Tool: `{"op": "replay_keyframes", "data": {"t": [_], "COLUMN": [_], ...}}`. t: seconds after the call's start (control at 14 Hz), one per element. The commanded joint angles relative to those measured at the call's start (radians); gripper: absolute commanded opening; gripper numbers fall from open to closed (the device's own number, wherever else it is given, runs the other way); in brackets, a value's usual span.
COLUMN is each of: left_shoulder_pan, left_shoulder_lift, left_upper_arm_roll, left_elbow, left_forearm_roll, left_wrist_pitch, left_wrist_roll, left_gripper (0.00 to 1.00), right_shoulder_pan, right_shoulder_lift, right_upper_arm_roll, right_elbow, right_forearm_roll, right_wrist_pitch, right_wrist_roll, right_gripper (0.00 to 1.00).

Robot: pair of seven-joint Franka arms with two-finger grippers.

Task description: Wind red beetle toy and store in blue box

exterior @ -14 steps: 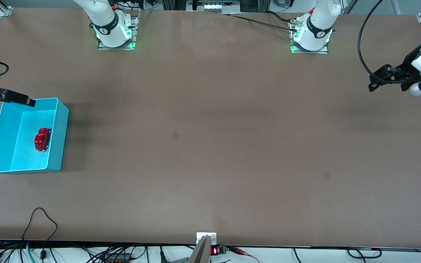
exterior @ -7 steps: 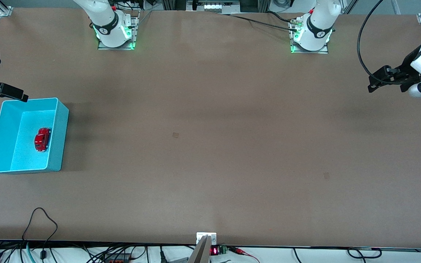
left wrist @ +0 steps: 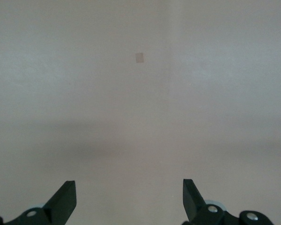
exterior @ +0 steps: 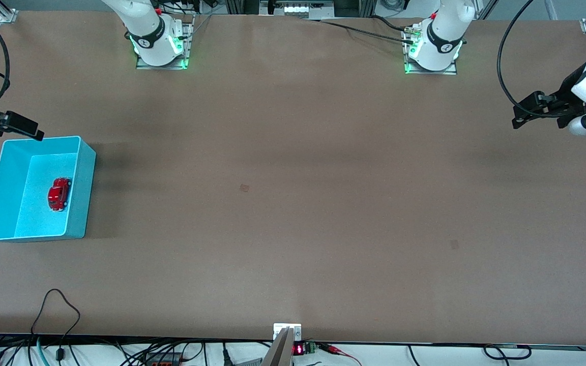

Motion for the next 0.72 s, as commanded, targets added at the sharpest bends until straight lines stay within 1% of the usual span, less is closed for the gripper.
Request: {"op": "replay_keyframes", "data": {"t": [0.0, 0.64], "left_shoulder_pan": [-0.006, -0.006], "left_shoulder_lift": [0.015, 0.017], "left_upper_arm_roll": [-0.001, -0.001], "left_elbow": [0.031, 0.031], "left_forearm_roll": [0.023, 0.023], "left_wrist_pitch": [-0.008, -0.008], "left_wrist_roll": [-0.006, -0.008], "left_gripper": [1.00, 1.00], "right_shoulder_pan": [-0.004, -0.004], "right_shoulder_lift": [-0.048, -0.065], "right_upper_arm_roll": [0.015, 0.014], "right_elbow": [-0.032, -0.029], "right_forearm_roll": [-0.017, -0.017], "right_wrist_pitch": [0.015, -0.006], "right_wrist_roll": [-0.024, -0.031], "right_gripper": [1.00, 1.00]}}
